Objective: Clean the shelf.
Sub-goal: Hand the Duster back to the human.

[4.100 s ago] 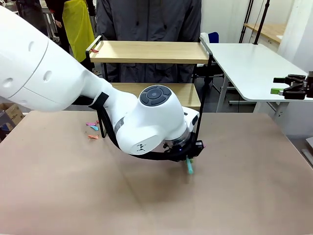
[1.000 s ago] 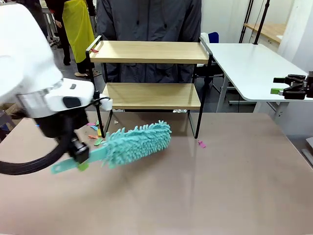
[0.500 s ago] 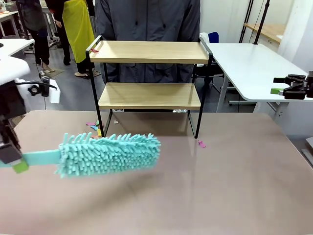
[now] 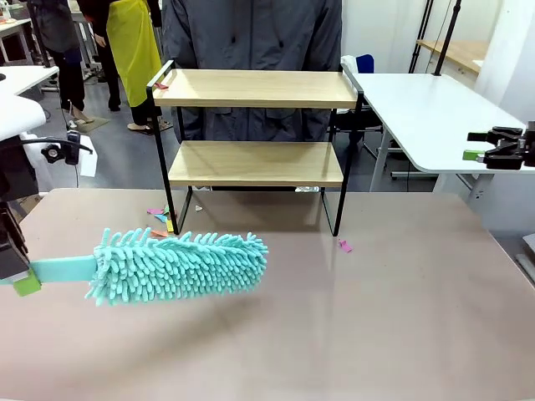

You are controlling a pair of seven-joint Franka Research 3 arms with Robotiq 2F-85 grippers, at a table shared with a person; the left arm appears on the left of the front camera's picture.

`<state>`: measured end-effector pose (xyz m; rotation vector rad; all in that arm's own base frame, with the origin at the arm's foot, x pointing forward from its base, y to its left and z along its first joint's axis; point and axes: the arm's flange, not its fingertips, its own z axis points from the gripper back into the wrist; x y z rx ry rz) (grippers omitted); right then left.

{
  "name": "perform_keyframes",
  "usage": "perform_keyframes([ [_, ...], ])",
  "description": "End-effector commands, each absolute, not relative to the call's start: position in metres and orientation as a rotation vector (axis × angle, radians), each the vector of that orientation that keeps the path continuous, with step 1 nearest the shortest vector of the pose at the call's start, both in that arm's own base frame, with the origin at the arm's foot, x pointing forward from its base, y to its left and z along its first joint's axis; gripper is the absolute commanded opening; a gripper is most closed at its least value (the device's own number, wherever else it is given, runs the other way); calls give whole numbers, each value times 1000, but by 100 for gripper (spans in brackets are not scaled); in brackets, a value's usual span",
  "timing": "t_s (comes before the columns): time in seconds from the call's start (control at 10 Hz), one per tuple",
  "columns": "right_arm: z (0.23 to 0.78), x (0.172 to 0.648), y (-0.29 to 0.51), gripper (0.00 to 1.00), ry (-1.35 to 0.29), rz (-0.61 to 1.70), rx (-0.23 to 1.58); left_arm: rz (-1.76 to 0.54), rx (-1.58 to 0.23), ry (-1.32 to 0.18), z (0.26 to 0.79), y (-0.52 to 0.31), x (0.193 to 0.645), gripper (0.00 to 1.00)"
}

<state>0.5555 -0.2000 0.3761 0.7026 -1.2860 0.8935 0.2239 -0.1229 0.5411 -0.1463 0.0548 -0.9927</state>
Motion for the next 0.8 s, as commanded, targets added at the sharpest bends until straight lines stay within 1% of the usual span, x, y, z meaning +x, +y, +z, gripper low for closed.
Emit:
perform_keyframes([
  [0.0, 378, 555, -198, 100, -1284, 899, 699, -995, -158, 39, 540, -124, 224, 13],
  [0.7, 378, 555, -198, 100, -1284, 899, 699, -995, -158, 39, 540, -124, 224, 13],
])
